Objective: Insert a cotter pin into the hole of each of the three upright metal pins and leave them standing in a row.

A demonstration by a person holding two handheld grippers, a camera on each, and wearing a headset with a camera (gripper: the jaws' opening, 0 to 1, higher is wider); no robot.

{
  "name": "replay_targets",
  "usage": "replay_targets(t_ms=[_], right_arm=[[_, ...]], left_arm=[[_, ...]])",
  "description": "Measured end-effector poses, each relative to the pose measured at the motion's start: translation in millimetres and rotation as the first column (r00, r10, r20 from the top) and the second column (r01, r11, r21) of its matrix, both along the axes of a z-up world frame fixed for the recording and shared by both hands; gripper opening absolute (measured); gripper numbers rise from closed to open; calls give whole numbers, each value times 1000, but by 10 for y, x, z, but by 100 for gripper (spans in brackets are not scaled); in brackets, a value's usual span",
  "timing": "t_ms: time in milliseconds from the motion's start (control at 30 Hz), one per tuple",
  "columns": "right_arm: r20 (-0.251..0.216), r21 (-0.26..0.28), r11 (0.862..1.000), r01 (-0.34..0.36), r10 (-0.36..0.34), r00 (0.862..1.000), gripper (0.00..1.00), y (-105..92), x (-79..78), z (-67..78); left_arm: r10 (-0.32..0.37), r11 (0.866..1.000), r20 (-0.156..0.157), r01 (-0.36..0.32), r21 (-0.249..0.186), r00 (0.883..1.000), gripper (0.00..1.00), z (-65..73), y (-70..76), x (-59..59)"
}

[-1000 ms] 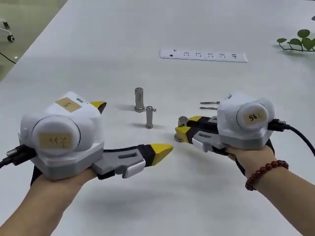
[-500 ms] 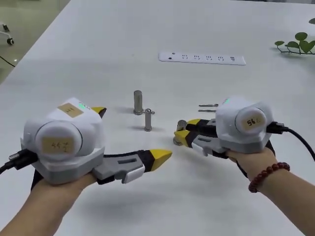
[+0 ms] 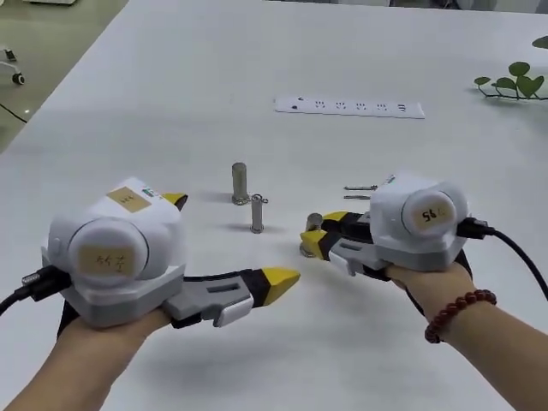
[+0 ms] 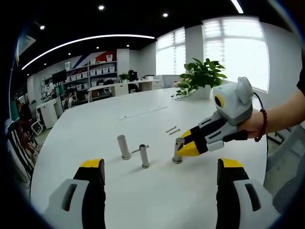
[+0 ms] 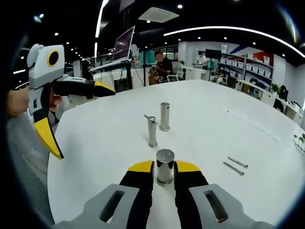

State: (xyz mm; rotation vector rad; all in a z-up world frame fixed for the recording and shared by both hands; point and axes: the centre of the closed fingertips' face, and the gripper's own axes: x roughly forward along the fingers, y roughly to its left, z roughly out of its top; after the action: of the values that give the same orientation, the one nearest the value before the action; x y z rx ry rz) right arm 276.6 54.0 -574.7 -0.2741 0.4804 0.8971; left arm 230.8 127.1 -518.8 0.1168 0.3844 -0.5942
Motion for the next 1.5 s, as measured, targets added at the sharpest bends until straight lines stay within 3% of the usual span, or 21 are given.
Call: replay_targets(t_ms=[333, 500, 633, 800, 1033, 1233, 1300, 1500], right_arm=[[-36, 32, 999, 9, -8, 999, 24, -95, -6, 69], [-55, 16, 1000, 1, -1, 998, 26, -179, -18, 90], [-70, -3, 1000, -8, 8, 998, 28, -276, 4, 106], [-64, -25, 1000, 19, -20, 998, 27, -439, 112, 141], [-86, -61, 997, 52, -57, 995, 27, -649, 291, 134], [-90, -101, 994, 40, -49, 995, 27, -709, 391, 99], [-99, -110, 993, 40, -51, 994, 26, -742, 506, 84], [-118, -183, 983, 12, -34, 992, 25, -804, 600, 9]], left_arm=[[-4, 1000, 2, 4, -5, 1000, 98, -8, -26, -5], [-3, 1000, 6, 3, -13, 1000, 99, -7, -41, -4], [14, 1000, 2, -14, 5, 1000, 99, -54, -15, 10], [21, 1000, 17, -21, -12, 1000, 99, -18, -11, 29], [12, 1000, 7, -12, -3, 1000, 99, -48, -22, 21], [2, 1000, 12, -2, -1, 1000, 98, -47, -55, 14], [-3, 1000, 10, 3, 3, 1000, 98, -56, -67, 9], [-13, 1000, 7, 13, 1, 1000, 98, -60, -81, 3]])
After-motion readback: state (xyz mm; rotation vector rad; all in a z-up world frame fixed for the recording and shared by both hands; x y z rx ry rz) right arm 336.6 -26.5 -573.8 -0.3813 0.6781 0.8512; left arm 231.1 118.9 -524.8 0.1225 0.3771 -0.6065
